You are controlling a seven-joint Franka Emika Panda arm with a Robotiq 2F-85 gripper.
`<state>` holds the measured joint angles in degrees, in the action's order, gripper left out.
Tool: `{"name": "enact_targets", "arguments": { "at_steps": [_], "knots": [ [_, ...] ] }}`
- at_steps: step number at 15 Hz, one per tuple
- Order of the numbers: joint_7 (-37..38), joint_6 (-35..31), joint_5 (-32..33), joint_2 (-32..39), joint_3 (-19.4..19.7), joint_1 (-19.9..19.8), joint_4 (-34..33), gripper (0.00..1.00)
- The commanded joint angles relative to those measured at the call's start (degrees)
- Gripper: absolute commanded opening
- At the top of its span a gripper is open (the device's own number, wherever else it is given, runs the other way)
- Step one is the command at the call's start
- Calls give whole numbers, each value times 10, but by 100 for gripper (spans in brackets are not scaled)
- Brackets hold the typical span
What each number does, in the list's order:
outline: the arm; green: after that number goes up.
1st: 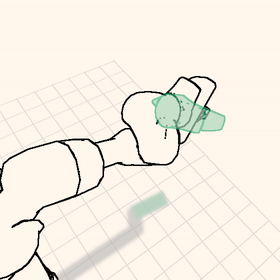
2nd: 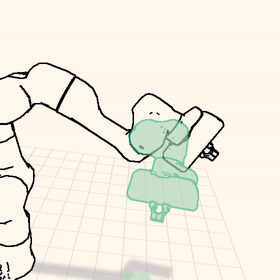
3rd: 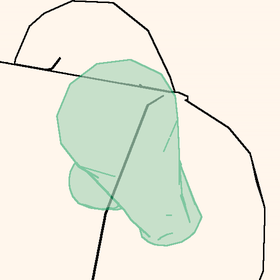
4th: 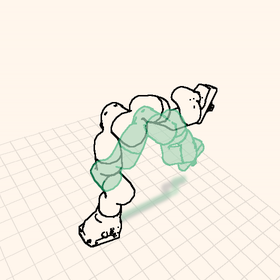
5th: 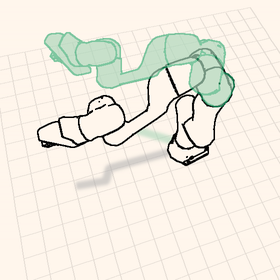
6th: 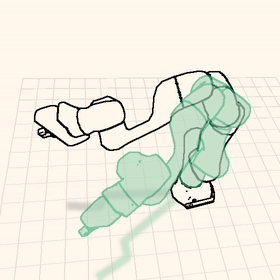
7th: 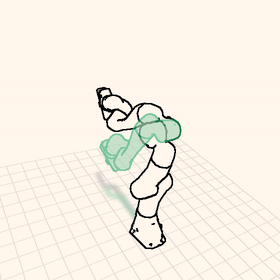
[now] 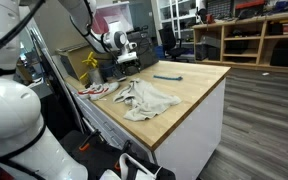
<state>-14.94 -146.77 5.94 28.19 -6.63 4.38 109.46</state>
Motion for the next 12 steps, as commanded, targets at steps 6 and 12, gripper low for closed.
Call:
{"name": "enact_targets", "arguments": {
  "at_steps": [6,12],
  "knots": [
    [-36,167,-13,-64,-18,-15,74,100],
    [79,131,-19,-90,-18,20,144,100]
  ]
}}
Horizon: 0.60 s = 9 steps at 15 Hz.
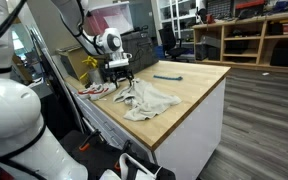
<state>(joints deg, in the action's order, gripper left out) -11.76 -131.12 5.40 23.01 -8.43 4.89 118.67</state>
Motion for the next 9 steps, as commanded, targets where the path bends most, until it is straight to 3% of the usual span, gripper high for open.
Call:
{"name": "enact_targets", "arguments": {
  "at_steps": [1,7,8,9],
  "knots": [
    [65,-39,-13,-42,0,22,64,100],
    [125,-52,10,-51,6,49,105,100],
    [127,-57,6,-52,6,48,109,75],
    [129,-64,1,-53,5,46,113,74]
  ]
}}
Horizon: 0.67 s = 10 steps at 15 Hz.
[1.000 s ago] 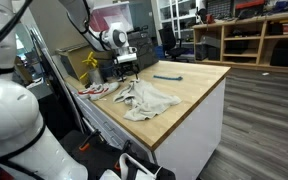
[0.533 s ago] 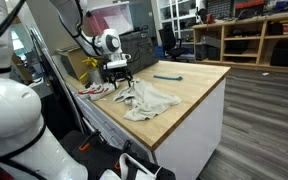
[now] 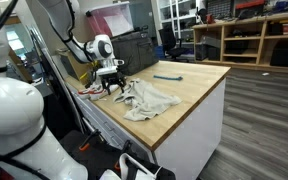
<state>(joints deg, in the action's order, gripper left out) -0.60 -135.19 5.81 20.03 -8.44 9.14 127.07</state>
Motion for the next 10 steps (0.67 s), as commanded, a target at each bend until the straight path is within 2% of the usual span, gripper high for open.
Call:
{"name": "enact_targets", "arguments": {
  "at_steps": [1,6,9,10],
  "knots": [
    [19,-42,-5,-26,5,2,35,68],
    [41,-113,-9,-36,13,1,59,29],
    [53,-130,-1,-48,17,5,77,7],
    [53,-131,-1,-52,17,5,83,33]
  ]
}}
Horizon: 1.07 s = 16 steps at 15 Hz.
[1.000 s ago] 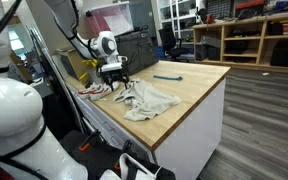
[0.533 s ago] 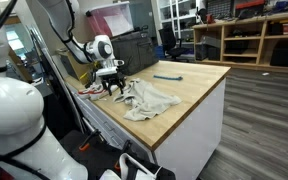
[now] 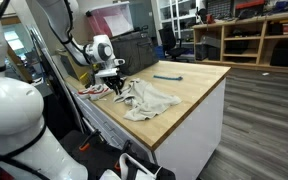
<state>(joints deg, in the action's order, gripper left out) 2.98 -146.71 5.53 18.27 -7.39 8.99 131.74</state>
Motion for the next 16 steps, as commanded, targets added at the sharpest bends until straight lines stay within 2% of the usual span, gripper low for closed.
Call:
{"name": "enact_targets", "arguments": {
  "at_steps": [1,3,9,10,12,15,16],
  "knots": [
    [24,-22,2,-39,8,8,42,44],
    [53,-28,5,-46,13,11,48,51],
    [212,-30,46,-38,50,42,45,96],
    [240,-33,59,-33,57,49,46,99],
    [297,-30,78,-23,67,65,47,100],
    [342,-32,94,-11,71,81,51,99],
    [351,-31,98,-6,72,85,50,74]
  ]
}}
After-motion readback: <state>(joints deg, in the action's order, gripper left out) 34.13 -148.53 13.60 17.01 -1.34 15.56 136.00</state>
